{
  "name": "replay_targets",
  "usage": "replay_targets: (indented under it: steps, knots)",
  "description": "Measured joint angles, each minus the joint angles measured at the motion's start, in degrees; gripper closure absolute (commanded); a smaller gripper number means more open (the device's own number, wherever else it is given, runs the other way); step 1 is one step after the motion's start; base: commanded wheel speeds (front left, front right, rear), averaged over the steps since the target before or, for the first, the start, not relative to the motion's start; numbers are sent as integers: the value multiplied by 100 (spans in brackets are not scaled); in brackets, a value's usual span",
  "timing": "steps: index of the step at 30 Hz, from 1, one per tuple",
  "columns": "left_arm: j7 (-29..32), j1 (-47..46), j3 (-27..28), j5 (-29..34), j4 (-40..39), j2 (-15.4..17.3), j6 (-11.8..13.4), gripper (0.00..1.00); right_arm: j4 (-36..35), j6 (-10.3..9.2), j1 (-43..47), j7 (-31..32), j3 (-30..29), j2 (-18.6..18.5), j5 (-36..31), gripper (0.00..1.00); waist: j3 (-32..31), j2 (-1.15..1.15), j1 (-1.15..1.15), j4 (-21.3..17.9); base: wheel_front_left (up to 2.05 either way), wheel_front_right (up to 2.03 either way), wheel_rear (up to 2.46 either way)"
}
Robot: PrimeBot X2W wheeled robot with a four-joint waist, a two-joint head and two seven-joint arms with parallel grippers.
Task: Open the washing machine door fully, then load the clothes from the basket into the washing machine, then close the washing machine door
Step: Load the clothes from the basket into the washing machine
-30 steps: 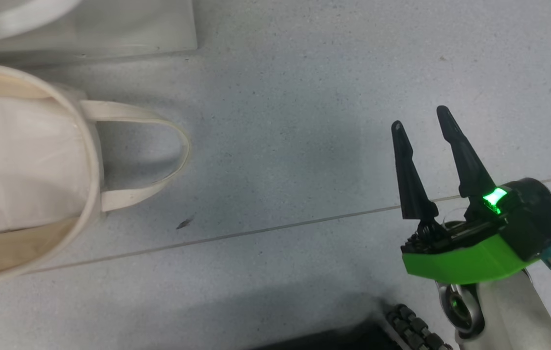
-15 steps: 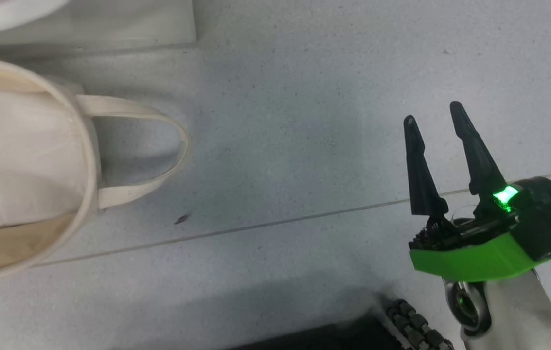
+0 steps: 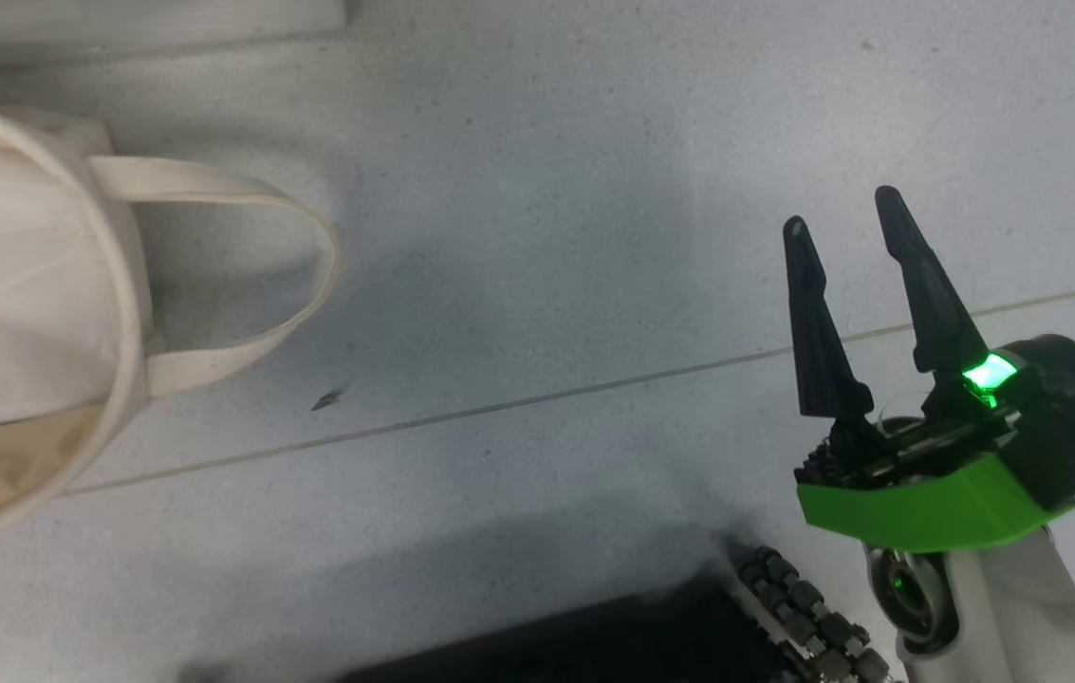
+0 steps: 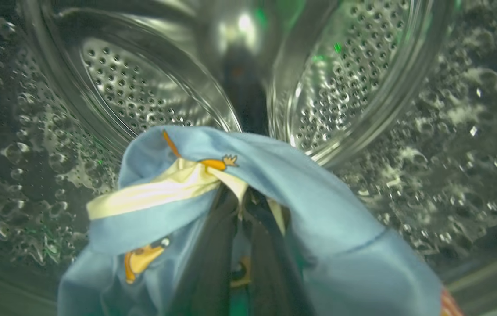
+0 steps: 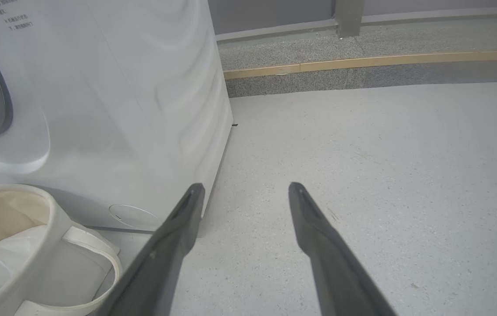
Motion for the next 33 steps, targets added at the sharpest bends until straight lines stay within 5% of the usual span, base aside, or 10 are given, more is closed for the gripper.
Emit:
replay_targets:
  steps: [10, 18, 19, 20, 21, 33]
  knots:
    - [-1, -549, 1109, 660, -271, 9, 0, 100, -90, 0, -107, -14, 24, 1, -54, 0, 368, 0, 0, -83, 0, 0, 0]
    - [-34, -426, 2614, 1391, -1017, -146, 1, 100, -168, 0, -108, -15, 16, 3, -57, 0, 500, 0, 0, -68, 0, 0, 0]
    - [-35, -340, 2693, 1428, -1049, -208, 1, 84, -168, 0, -108, -15, 13, 3, -57, 0, 502, 0, 0, -57, 0, 0, 0]
    - [-43, -216, 2679, 1423, -1011, -278, 1, 14, -166, 0, -108, -15, 7, 3, -57, 0, 492, 0, 0, -44, 0, 0, 0]
    - [-44, -51, 2538, 1427, -971, -338, 2, 0, -166, 0, -108, -15, -4, 4, -59, 0, 475, 0, 0, -26, 0, 0, 0]
    - [579, 509, 715, 304, -101, -599, 0, 0, -25, 0, -101, -13, -103, 4, -165, 0, 7, 1, 0, 195, 0, 0, 0]
